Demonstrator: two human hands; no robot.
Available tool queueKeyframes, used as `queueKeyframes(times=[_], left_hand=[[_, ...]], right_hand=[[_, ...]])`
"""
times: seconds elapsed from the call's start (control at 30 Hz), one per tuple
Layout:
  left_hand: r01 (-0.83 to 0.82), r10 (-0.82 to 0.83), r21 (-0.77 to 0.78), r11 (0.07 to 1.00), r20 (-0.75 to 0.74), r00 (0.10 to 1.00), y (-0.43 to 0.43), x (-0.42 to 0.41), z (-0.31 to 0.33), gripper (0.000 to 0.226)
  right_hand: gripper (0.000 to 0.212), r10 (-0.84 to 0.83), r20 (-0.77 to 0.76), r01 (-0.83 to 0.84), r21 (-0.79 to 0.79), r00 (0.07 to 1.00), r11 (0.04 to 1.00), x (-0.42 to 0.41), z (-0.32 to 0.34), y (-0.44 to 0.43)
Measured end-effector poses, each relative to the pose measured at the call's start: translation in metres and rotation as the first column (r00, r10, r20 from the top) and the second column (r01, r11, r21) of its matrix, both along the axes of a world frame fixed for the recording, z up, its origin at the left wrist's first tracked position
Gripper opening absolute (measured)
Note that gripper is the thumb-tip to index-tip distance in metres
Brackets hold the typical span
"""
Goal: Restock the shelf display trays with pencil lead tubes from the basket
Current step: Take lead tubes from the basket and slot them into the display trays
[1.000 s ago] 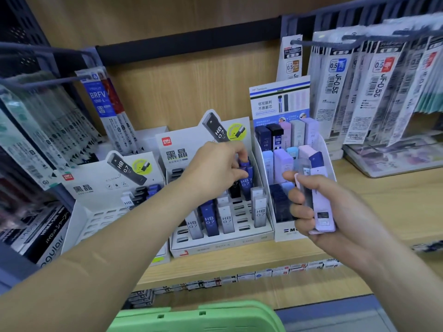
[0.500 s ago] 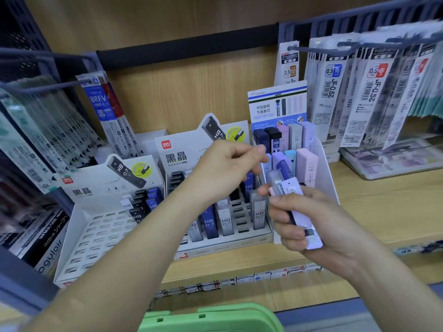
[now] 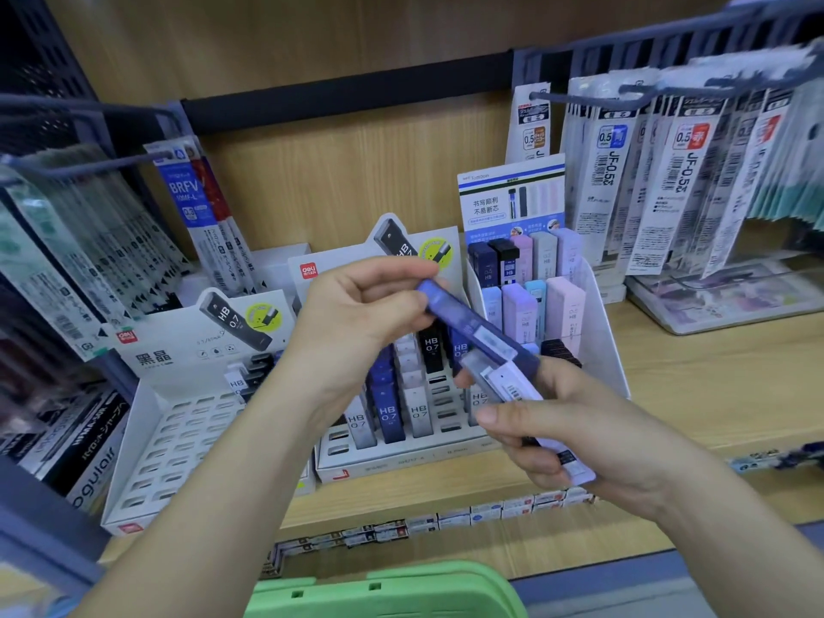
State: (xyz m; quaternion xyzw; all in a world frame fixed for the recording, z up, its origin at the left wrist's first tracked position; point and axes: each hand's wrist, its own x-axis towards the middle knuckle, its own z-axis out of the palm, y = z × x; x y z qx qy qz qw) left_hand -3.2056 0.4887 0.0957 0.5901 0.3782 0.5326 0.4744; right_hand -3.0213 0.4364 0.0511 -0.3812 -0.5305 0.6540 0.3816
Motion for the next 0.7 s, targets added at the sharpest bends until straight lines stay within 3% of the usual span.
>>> queueKeyframes(times=[0.1,0.23,0.33,0.7], left_hand=[[-0.039,0.039,-0.005,0.999,0.048,0.998,0.000,-0.007,0.003,0.029],[-0.044,0.043,0.023,0.999,0.021,0.999,0.003,-0.016,0.008,0.027],[-0.028,0.036,0.081,0.996,-0.095,0.995,0.000,-0.014,0.008,0.030],[-0.080,0.095,0.085,0.993,-0.203,0.975,-0.008,-0.006,0.014,0.023]], right_hand=[[0.032,0.000,0.008,0.001,-0.034,1.000,0.999,0.005,0.001,0.001],[0.014,-0.131,-0.180,0.114,-0.100,0.975,0.988,0.008,0.005,0.003],[0.031,-0.252,-0.251,0.224,-0.133,0.935,0.965,0.005,0.003,0.005],[0.033,-0.338,-0.274,0.311,-0.138,0.901,0.940,-0.004,-0.003,0.009]])
